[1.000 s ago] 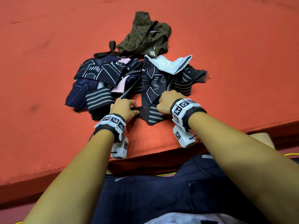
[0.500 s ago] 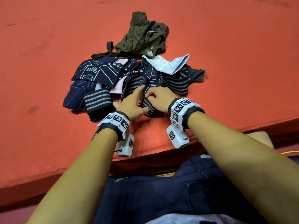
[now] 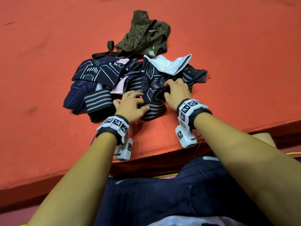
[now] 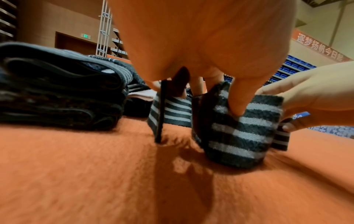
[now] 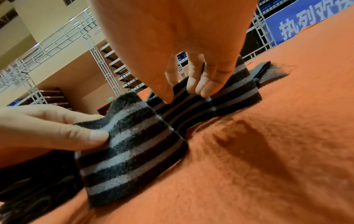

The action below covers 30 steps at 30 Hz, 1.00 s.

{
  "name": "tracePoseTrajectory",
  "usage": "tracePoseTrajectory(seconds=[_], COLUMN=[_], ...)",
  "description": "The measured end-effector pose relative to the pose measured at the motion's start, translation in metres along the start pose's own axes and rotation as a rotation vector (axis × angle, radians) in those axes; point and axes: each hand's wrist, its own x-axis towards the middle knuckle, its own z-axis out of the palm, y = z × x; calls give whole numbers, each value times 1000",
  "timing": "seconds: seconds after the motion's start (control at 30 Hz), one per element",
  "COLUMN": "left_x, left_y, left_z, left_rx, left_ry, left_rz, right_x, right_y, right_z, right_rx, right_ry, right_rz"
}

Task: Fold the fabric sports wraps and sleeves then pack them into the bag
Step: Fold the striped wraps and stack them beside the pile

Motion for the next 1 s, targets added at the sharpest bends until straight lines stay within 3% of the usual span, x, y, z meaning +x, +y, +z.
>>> tracePoseTrajectory(seconds=[0.1,0.27,0.4,0.53,0.67,0.87,1.0], left_x=[-4,-3,-5,-6,-7,-5,-7], left_y=[7,-2,-16,-15,-8,13,22], left_z=[-7,-7,-7,-9,-2,-2,-1], left_rx=[-35,31,-78,0,123,122,76], left_ry=[-58,0,54,22,-37,-44,-57], left_rz=[-98,-201,-250,-206,-208,-33,76], right_x=[-2,-12,-19,-16,-13,-20,-21], right_y=[-4,-15,-25,-32,-27,-14,-4], right_z=[1,-2,-16,-22,-11,10,18], right_rx=[-26,-86,-81,-117,-253,-246,-174], right_ry=[36,9,1,-213,-482,-512,-422], right_rz=[-46,-61,-49,74,60,70,55])
